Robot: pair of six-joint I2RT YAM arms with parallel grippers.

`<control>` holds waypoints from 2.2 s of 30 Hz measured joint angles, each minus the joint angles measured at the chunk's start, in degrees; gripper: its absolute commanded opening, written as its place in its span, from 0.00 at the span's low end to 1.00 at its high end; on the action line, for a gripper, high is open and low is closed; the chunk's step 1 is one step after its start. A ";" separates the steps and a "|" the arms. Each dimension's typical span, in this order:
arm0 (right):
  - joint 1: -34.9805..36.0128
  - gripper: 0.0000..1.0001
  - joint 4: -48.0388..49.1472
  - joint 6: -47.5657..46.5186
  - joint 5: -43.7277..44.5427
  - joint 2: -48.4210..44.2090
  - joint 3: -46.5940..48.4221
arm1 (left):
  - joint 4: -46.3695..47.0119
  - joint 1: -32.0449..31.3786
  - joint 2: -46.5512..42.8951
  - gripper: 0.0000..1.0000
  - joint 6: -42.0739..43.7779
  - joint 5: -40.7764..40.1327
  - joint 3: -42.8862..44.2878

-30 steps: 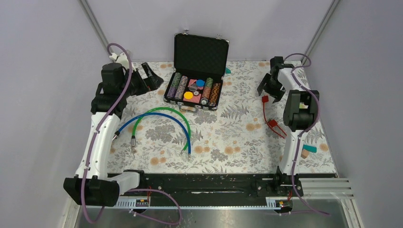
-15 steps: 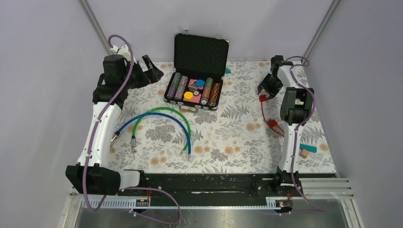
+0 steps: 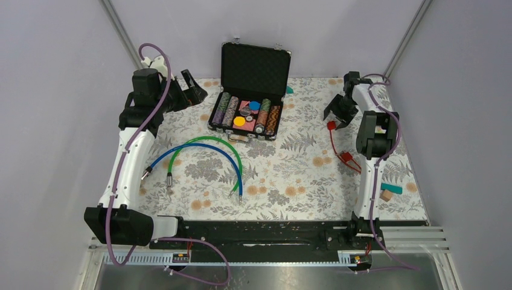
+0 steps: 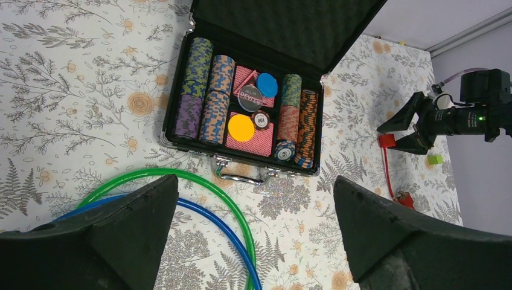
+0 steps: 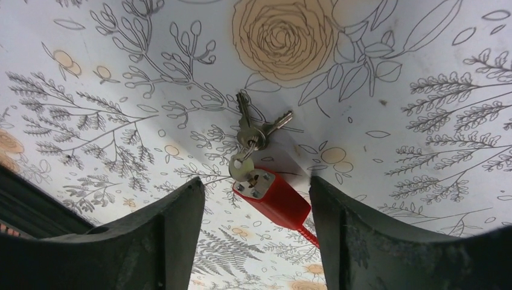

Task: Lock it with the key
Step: Pick up the lock from the center of the board, then lock the lock.

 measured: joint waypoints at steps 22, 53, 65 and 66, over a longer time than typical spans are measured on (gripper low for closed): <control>0.37 0.02 5.16 -1.73 -3.30 -4.11 -6.78 | 0.04 0.00 0.11 0.99 0.48 -0.20 -0.15; 14.10 0.04 33.62 10.40 -19.08 -35.85 -38.71 | 33.16 -21.44 5.62 0.98 -10.86 8.04 -24.50; 18.14 0.04 43.78 25.18 -21.16 -44.04 -46.03 | 53.70 -28.41 20.70 0.80 -19.32 8.72 -24.28; 18.21 0.04 44.50 26.38 -21.42 -44.50 -46.66 | 54.51 -28.87 21.38 0.79 -19.82 8.72 -24.06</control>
